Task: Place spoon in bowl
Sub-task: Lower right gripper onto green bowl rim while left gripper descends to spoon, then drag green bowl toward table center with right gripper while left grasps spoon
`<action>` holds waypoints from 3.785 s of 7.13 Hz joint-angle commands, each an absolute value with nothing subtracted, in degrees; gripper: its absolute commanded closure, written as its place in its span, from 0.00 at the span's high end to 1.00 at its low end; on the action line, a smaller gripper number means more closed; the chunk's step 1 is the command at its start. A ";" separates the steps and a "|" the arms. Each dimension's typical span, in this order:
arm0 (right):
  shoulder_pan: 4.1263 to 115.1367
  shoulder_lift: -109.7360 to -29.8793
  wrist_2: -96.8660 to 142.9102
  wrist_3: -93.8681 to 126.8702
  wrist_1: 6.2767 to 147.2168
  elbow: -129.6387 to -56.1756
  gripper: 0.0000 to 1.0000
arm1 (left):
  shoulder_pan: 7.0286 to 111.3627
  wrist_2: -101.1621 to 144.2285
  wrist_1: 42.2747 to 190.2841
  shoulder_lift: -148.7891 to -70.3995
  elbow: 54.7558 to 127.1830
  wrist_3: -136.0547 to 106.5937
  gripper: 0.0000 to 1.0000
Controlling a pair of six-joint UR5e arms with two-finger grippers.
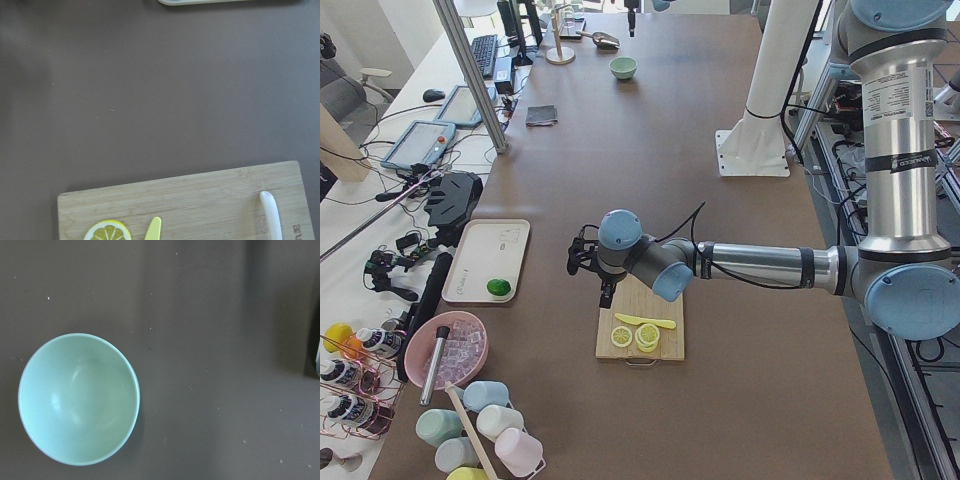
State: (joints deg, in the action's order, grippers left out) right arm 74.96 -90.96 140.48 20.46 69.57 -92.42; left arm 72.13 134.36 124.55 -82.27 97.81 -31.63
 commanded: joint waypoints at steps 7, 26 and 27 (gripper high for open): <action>68.12 -81.30 138.08 26.63 67.07 -79.99 0.85 | 58.18 127.97 128.85 -82.88 98.44 -44.10 0.97; 33.60 -68.66 121.92 78.98 67.06 -102.22 0.00 | 51.86 127.18 128.14 -85.52 95.62 -44.47 0.40; 30.96 -67.42 119.03 80.41 67.06 -101.96 0.00 | 51.86 127.18 128.14 -85.52 95.54 -44.47 0.29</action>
